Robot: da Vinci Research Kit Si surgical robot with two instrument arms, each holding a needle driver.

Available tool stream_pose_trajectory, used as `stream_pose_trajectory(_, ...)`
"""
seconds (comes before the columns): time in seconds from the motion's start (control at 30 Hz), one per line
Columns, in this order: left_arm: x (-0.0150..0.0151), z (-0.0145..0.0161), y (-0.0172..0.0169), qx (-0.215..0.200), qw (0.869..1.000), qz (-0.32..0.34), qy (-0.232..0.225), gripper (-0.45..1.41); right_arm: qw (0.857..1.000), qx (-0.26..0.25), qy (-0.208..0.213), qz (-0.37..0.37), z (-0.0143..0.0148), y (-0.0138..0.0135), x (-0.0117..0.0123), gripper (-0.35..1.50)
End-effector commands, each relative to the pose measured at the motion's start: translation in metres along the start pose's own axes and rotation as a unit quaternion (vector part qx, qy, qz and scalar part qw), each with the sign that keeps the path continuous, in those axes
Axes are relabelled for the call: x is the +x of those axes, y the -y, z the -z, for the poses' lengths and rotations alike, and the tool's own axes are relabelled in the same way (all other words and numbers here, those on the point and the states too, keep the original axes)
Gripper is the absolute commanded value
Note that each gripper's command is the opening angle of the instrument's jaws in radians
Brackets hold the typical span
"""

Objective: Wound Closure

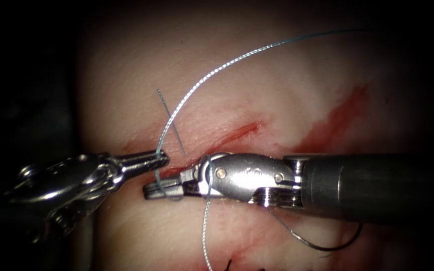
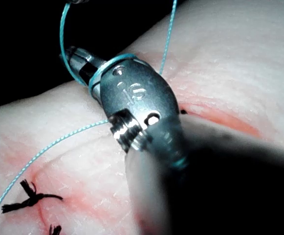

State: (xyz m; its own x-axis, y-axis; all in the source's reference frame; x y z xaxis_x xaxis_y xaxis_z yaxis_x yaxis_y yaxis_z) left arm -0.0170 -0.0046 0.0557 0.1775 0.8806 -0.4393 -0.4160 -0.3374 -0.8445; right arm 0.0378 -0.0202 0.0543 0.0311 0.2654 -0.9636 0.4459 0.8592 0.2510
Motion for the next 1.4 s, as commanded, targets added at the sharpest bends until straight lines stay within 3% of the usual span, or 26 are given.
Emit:
stream_pose_trajectory(0.03,-0.0006,-0.0005,0.0001,0.004,1.000,-0.001,0.001,-0.45,1.000,0.006,-0.007,0.000,-0.0004,-0.0006,0.0002,-0.35)
stream_pose_trajectory(0.1,-0.0010,-0.0006,0.0009,0.006,1.000,-0.016,-0.001,-0.45,0.997,0.044,-0.058,0.002,0.0000,-0.0009,0.0016,-0.35)
stream_pose_trajectory(0.13,-0.0011,-0.0006,0.0010,0.008,1.000,-0.016,-0.003,-0.45,0.996,0.044,-0.077,0.003,0.0001,-0.0010,0.0020,-0.35)
stream_pose_trajectory(0.17,-0.0014,-0.0006,0.0013,0.010,1.000,-0.018,-0.006,-0.45,0.991,0.047,-0.124,-0.012,0.0000,-0.0009,0.0023,-0.35)
stream_pose_trajectory(0.23,-0.0016,-0.0007,0.0015,0.013,1.000,-0.019,-0.008,-0.45,0.985,0.046,-0.160,-0.037,-0.0003,-0.0007,0.0021,-0.35)
stream_pose_trajectory(0.4,-0.0021,-0.0009,0.0017,0.019,1.000,-0.019,-0.014,-0.45,0.982,0.041,-0.170,-0.071,-0.0012,-0.0001,0.0005,-0.35)
stream_pose_trajectory(0.53,-0.0030,-0.0011,0.0020,0.023,0.999,-0.022,-0.019,-0.45,0.975,0.009,-0.180,-0.130,-0.0017,0.0005,-0.0013,-0.35)
stream_pose_trajectory(0.57,-0.0033,-0.0012,0.0021,0.025,0.999,-0.024,-0.021,-0.45,0.964,-0.016,-0.202,-0.172,-0.0017,0.0007,-0.0021,-0.35)
stream_pose_trajectory(0.63,-0.0035,-0.0013,0.0022,0.027,0.999,-0.025,-0.023,-0.45,0.956,-0.035,-0.215,-0.195,-0.0016,0.0008,-0.0023,-0.35)
stream_pose_trajectory(0.67,-0.0041,-0.0014,0.0023,0.029,0.999,-0.027,-0.022,-0.45,0.936,-0.065,-0.246,-0.243,-0.0012,0.0008,-0.0029,-0.35)
stream_pose_trajectory(0.7,-0.0042,-0.0014,0.0024,0.030,0.999,-0.028,-0.021,-0.45,0.931,-0.073,-0.251,-0.255,-0.0010,0.0007,-0.0030,-0.35)
stream_pose_trajectory(0.8,-0.0044,-0.0013,0.0027,0.037,0.999,-0.028,-0.019,-0.45,0.896,-0.087,-0.299,-0.315,0.0001,0.0006,-0.0039,-0.35)
stream_pose_trajectory(0.83,-0.0044,-0.0013,0.0027,0.037,0.999,-0.028,-0.019,-0.45,0.896,-0.087,-0.299,-0.315,0.0001,0.0006,-0.0039,-0.35)
stream_pose_trajectory(0.87,-0.0044,-0.0012,0.0028,0.039,0.999,-0.028,-0.017,-0.45,0.885,-0.080,-0.312,-0.336,0.0002,0.0008,-0.0039,-0.35)
stream_pose_trajectory(0.97,-0.0043,-0.0009,0.0030,0.041,0.999,-0.028,-0.015,-0.45,0.875,-0.058,-0.318,-0.361,-0.0001,0.0015,-0.0040,-0.35)
stream_pose_trajectory(1.1,-0.0043,-0.0005,0.0031,0.048,0.998,-0.028,-0.007,-0.45,0.865,-0.089,-0.329,-0.369,-0.0008,0.0020,-0.0037,-0.35)
stream_pose_trajectory(1.27,-0.0047,-0.0001,0.0030,0.064,0.997,-0.028,0.011,-0.45,0.838,-0.113,-0.360,-0.395,-0.0007,0.0020,-0.0032,-0.35)
stream_pose_trajectory(1.33,-0.0052,-0.0002,0.0031,0.076,0.996,-0.029,0.020,-0.45,0.819,-0.111,-0.382,-0.413,-0.0006,0.0018,-0.0033,-0.35)
stream_pose_trajectory(1.4,-0.0054,-0.0003,0.0031,0.077,0.996,-0.030,0.019,-0.45,0.815,-0.107,-0.387,-0.419,-0.0006,0.0019,-0.0032,-0.35)
